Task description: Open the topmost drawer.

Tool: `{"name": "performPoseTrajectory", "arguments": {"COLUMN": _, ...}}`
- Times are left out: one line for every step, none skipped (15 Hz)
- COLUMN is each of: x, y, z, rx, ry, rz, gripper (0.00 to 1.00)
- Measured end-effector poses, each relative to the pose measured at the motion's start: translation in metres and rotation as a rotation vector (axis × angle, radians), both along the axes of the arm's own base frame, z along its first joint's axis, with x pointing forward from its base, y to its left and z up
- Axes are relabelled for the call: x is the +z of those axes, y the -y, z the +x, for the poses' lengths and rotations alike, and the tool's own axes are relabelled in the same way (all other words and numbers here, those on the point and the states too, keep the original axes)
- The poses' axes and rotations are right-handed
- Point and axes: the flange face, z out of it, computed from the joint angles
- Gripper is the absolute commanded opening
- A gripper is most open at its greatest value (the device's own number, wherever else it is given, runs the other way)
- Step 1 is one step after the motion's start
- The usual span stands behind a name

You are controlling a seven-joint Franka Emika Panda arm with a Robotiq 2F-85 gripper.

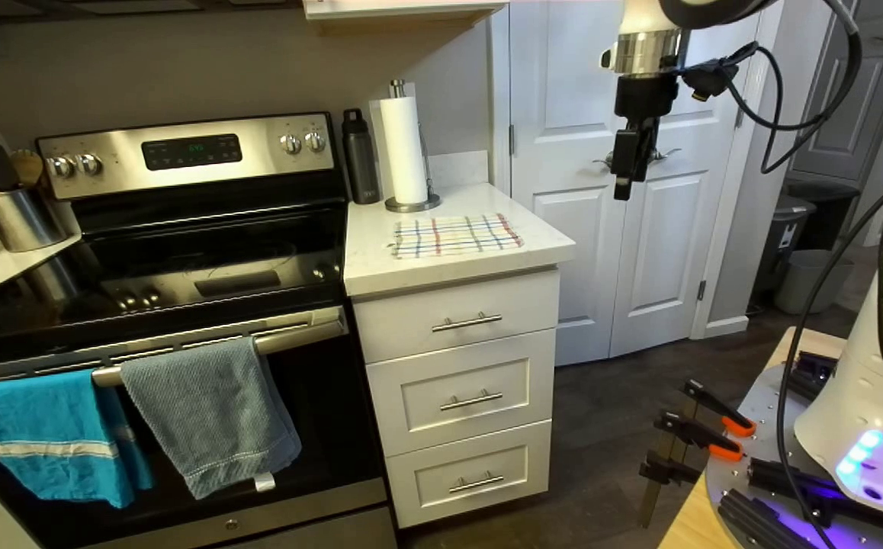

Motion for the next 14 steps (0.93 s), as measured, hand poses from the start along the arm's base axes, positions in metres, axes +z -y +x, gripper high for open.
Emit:
{"name": "performPoseTrajectory", "arguments": {"x": -0.005, "y": -0.020, "z": 0.004, "rx": 0.046, "ry": -0.004, "rz": -0.002, "gripper": 1.00}}
{"name": "performPoseTrajectory", "arguments": {"x": -0.011, "y": -0.040, "z": 0.007, "rx": 0.090, "ry": -0.003, "rz": -0.011, "gripper": 1.00}}
{"name": "performPoseTrajectory", "arguments": {"x": -0.016, "y": -0.060, "z": 0.010, "rx": 0.129, "ry": 0.007, "rz": -0.027, "gripper": 1.00}}
{"name": "performPoseTrajectory", "arguments": {"x": -0.022, "y": -0.082, "z": 0.013, "rx": 0.168, "ry": 0.020, "rz": -0.045, "gripper": 1.00}}
{"name": "performPoseTrajectory", "arguments": {"x": -0.029, "y": -0.104, "z": 0.013, "rx": 0.213, "ry": 0.029, "rz": -0.061, "gripper": 1.00}}
{"name": "performPoseTrajectory", "arguments": {"x": -0.037, "y": -0.125, "z": 0.013, "rx": 0.257, "ry": 0.034, "rz": -0.076, "gripper": 1.00}}
{"name": "performPoseTrajectory", "arguments": {"x": -0.045, "y": -0.145, "z": 0.013, "rx": 0.301, "ry": 0.042, "rz": -0.093, "gripper": 1.00}}
{"name": "performPoseTrajectory", "arguments": {"x": -0.053, "y": -0.164, "z": 0.014, "rx": 0.343, "ry": 0.052, "rz": -0.115, "gripper": 1.00}}
{"name": "performPoseTrajectory", "arguments": {"x": -0.061, "y": -0.180, "z": 0.016, "rx": 0.385, "ry": 0.067, "rz": -0.141, "gripper": 1.00}}
{"name": "performPoseTrajectory", "arguments": {"x": -0.070, "y": -0.194, "z": 0.019, "rx": 0.424, "ry": 0.083, "rz": -0.164, "gripper": 1.00}}
{"name": "performPoseTrajectory", "arguments": {"x": -0.078, "y": -0.205, "z": 0.023, "rx": 0.461, "ry": 0.099, "rz": -0.189, "gripper": 1.00}}
{"name": "performPoseTrajectory", "arguments": {"x": -0.087, "y": -0.213, "z": 0.028, "rx": 0.491, "ry": 0.116, "rz": -0.213, "gripper": 1.00}}
{"name": "performPoseTrajectory", "arguments": {"x": -0.096, "y": -0.217, "z": 0.034, "rx": 0.514, "ry": 0.130, "rz": -0.238, "gripper": 1.00}}
{"name": "performPoseTrajectory", "arguments": {"x": -0.105, "y": -0.217, "z": 0.041, "rx": 0.531, "ry": 0.138, "rz": -0.262, "gripper": 1.00}}
